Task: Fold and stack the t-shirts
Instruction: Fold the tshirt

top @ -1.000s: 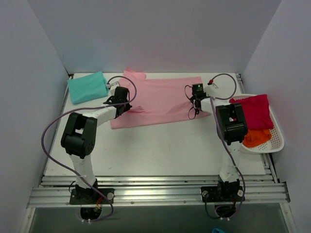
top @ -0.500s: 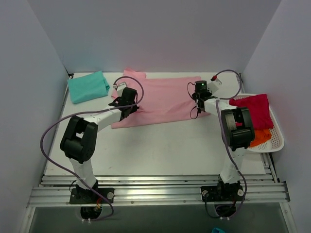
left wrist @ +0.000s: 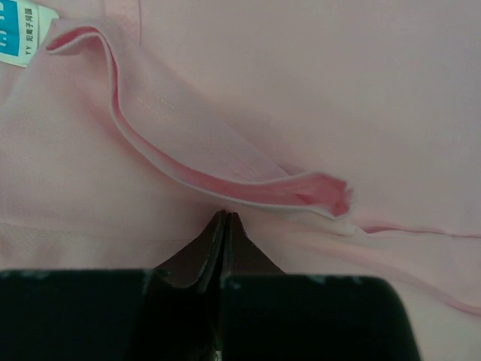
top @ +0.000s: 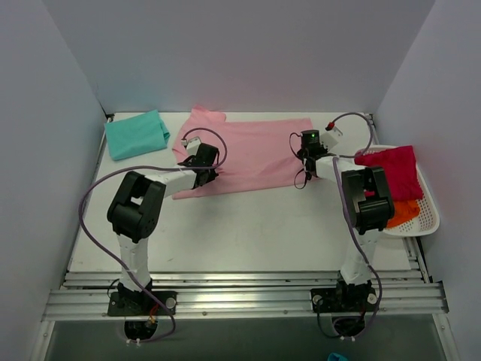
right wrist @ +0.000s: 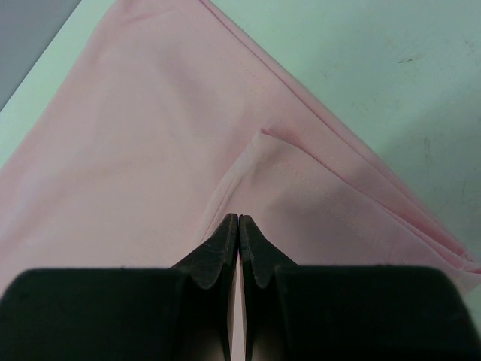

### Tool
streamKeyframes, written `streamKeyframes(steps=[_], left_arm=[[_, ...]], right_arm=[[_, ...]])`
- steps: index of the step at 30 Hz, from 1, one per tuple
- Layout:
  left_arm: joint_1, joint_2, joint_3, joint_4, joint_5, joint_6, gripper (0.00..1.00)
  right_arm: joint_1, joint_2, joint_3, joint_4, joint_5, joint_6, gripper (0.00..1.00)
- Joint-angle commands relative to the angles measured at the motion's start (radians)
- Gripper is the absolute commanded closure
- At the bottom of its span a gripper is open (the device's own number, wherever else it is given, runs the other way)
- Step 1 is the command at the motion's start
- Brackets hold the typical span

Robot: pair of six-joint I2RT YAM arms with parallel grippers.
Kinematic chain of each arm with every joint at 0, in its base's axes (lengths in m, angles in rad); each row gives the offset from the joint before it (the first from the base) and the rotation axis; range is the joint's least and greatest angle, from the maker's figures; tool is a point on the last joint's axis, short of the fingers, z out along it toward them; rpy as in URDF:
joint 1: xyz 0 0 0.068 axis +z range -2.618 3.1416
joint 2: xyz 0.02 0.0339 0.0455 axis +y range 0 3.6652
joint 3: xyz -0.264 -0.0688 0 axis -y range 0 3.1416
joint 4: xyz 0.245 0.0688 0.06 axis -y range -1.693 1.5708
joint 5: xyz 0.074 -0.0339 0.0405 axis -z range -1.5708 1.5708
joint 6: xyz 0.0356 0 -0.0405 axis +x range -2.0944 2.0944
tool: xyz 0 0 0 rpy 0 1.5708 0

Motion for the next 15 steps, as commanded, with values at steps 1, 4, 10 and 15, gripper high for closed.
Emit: streamKeyframes(steps=[1,4,10,15], left_arm=[[-0.006,0.043,0.082,0.028,-0.027,-0.010,0.98],[-0.003,0.071,0.117,0.029,-0.037,-0.009,0.98],[0.008,0.111,0.203,0.020,-0.044,0.018,0.98],[0.029,0.184,0.306,0.024,-0.031,0.047,0.93]], right_arm=[[-0.011,-0.079,-0.008,0.003,0.034,-0.010,1.00],[-0.013,-0.084,-0.009,0.003,0.032,-0.010,1.00],[-0.014,-0.079,-0.011,0.007,0.034,-0.013,1.00],[-0.022,-0.067,-0.008,0.015,0.029,-0.016,1.00]])
